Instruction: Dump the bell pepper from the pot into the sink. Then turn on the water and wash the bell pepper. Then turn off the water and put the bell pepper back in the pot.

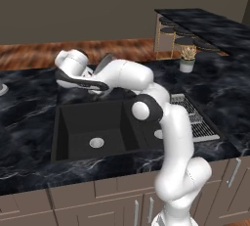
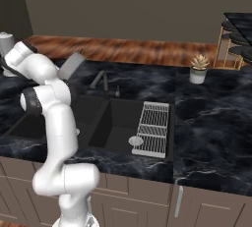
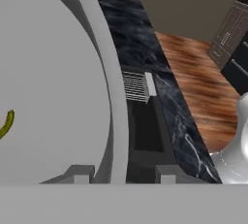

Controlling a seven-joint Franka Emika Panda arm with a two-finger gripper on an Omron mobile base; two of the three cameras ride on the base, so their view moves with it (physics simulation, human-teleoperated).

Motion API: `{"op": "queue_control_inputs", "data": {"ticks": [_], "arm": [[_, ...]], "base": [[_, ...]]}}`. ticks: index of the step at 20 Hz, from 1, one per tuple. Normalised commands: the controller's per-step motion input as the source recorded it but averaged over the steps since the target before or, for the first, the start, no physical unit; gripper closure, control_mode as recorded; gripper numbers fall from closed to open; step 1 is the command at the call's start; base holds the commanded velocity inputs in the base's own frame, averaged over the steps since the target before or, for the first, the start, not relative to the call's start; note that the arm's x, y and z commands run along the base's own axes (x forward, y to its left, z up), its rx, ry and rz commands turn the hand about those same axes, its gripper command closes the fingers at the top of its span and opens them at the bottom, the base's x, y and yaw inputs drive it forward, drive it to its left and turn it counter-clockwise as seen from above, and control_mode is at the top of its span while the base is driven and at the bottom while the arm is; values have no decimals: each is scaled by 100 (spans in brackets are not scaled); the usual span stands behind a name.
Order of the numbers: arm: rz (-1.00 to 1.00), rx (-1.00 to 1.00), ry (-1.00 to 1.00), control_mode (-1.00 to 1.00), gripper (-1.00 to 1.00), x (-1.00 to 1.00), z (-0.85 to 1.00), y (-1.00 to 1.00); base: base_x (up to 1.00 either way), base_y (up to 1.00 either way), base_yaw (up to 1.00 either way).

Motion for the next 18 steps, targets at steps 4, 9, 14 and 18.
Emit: {"op": "queue_control_inputs", "data": {"ticks": [4,9,14,18], "arm": [[-12,-15,0,-100,100,0,2,-34],[-12,-14,0,-100,100,0,1,-34],[-10,-15,0,-100,100,5,1,-22],[-7,-18,-3,-100,100,11,3,-8]], "base": [[0,0,0],[0,0,0],[0,0,0],[0,0,0]]}}
